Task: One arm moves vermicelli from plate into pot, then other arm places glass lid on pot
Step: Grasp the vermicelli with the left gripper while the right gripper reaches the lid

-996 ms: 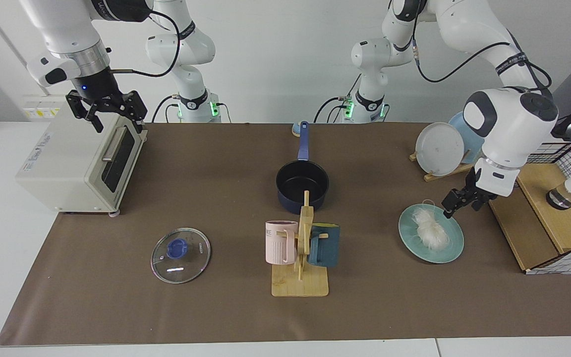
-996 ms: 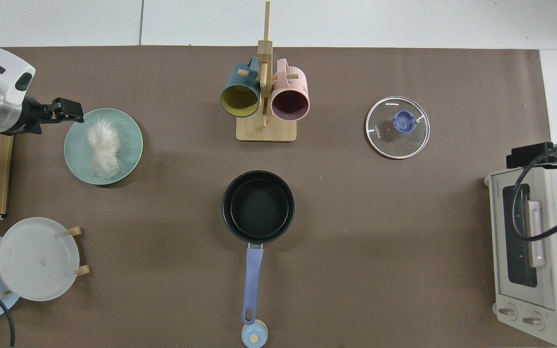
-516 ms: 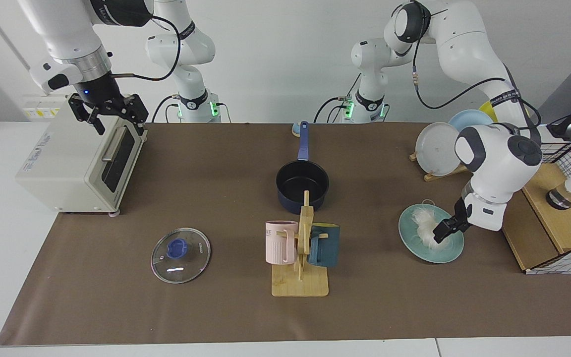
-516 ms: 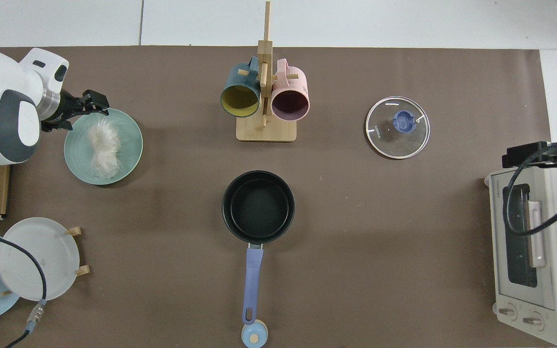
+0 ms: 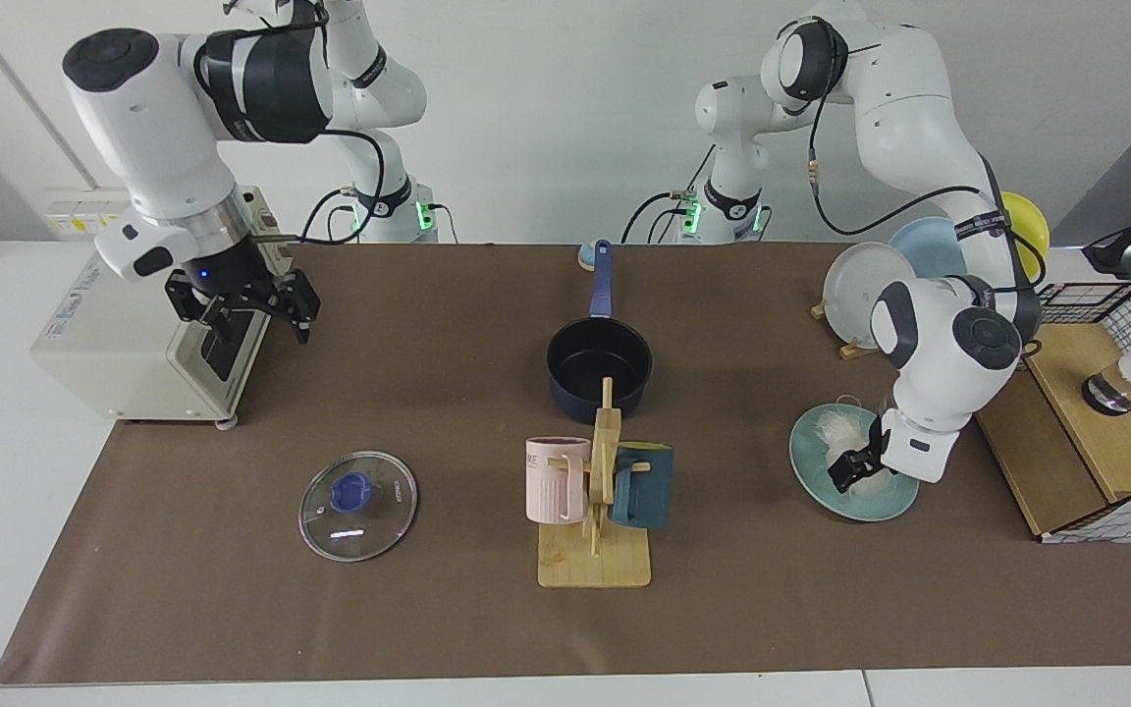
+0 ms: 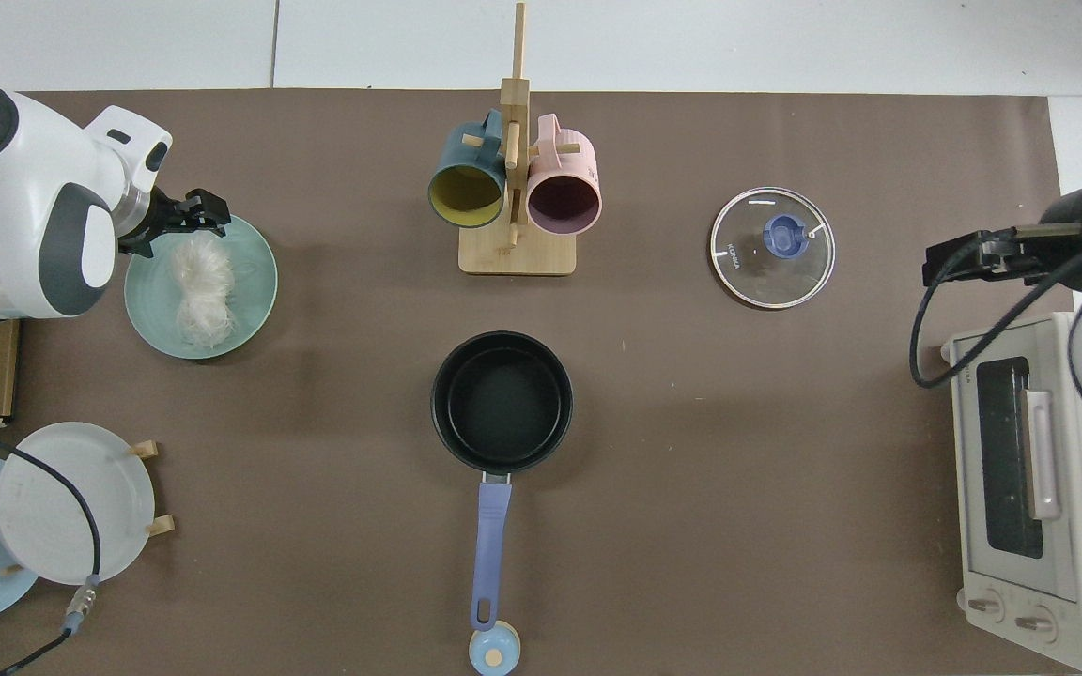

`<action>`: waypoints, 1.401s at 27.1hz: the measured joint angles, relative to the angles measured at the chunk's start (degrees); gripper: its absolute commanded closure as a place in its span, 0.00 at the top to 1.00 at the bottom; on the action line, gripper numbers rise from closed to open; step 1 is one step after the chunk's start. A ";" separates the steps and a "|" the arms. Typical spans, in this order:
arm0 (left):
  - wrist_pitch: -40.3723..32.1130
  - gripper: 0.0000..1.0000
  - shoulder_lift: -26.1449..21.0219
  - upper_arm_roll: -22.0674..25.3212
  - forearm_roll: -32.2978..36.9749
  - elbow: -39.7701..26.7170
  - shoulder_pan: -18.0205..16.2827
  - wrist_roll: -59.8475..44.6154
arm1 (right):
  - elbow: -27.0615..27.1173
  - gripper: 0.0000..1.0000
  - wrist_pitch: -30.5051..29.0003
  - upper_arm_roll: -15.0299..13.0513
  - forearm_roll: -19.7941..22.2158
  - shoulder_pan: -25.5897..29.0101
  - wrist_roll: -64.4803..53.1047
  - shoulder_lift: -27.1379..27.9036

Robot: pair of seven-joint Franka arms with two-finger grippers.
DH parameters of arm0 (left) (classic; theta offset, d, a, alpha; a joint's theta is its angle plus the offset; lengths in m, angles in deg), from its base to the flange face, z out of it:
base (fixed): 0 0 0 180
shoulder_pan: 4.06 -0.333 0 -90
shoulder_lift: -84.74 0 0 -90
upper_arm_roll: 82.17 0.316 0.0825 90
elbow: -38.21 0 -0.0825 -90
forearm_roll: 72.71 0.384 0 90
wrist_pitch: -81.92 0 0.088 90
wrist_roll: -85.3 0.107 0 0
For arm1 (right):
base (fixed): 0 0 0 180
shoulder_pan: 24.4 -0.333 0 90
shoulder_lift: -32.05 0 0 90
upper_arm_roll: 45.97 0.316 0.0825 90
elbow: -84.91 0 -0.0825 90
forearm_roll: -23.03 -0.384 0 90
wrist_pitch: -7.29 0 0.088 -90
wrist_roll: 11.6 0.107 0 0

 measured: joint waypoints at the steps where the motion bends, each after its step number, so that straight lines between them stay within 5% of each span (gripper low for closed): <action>1: 0.00 1.00 -0.06 -0.12 0.06 -0.18 0.03 0.01 | 0.08 1.00 -0.84 0.00 0.00 -0.15 0.28 0.85; 9: 0.10 0.93 -0.10 -0.05 1.20 -1.99 0.00 2.57 | 0.79 1.00 -7.34 0.00 -0.61 -1.30 1.16 6.80; 12: 0.17 0.67 -0.10 0.01 1.21 -1.99 -0.06 3.13 | 1.68 1.00 -9.01 0.00 -1.65 -1.62 1.74 8.86; 17: 0.16 0.00 -0.06 0.21 1.24 -1.82 -0.16 3.36 | 3.03 1.00 -12.38 -0.01 -1.96 -1.85 2.00 12.41; 30: -2.89 0.00 0.49 -0.68 1.24 0.91 -0.20 3.35 | 3.48 1.00 -21.30 -0.01 -2.04 -2.87 2.10 20.95; 38: -8.79 0.00 5.29 -3.81 0.95 2.55 -0.09 1.35 | 3.45 1.00 -24.05 -0.01 -2.04 -3.47 2.10 23.53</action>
